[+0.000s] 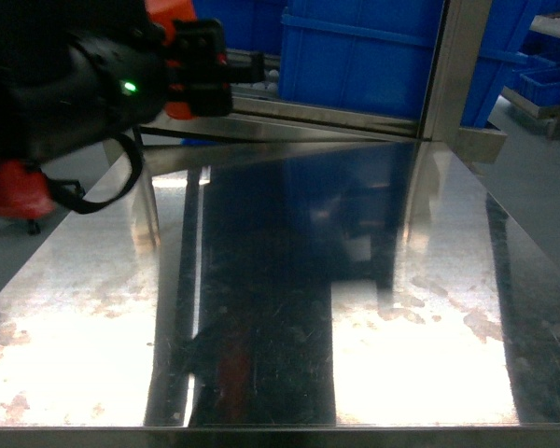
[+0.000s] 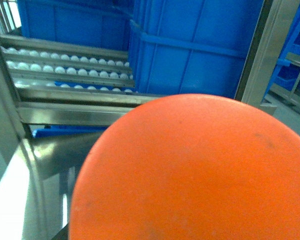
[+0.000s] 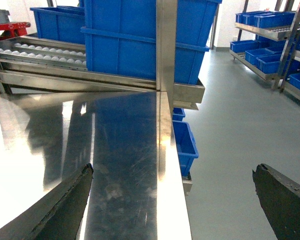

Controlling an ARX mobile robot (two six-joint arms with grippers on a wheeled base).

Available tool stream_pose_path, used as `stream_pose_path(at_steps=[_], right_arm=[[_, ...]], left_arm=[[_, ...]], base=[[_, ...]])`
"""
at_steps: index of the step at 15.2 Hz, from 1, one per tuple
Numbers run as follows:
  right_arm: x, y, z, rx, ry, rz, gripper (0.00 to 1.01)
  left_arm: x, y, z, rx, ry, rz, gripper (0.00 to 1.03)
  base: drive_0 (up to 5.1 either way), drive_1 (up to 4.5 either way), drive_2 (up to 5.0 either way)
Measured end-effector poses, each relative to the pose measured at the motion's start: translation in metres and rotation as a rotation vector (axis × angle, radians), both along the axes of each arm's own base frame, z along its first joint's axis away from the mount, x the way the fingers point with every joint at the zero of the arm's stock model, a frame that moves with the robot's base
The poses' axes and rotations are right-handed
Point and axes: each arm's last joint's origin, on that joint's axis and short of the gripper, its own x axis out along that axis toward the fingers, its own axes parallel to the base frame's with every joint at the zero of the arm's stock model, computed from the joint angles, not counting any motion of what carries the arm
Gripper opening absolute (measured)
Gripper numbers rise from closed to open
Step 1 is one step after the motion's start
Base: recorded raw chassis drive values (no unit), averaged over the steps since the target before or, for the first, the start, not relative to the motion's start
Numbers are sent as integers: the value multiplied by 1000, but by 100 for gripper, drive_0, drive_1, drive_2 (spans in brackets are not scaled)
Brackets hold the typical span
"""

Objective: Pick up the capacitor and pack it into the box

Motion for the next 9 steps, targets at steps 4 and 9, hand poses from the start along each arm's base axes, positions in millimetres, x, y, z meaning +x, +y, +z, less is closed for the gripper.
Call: stream_pose_path(at_steps=[4,9], right_arm=[[0,0,0,0,0,0,98],[0,0,0,0,-1,0,98]], left_arm=[[-120,36,49,-7,-139,79,44],[-186,54,46,-23,-148,146,44]], base=[[0,0,0],[0,0,0]])
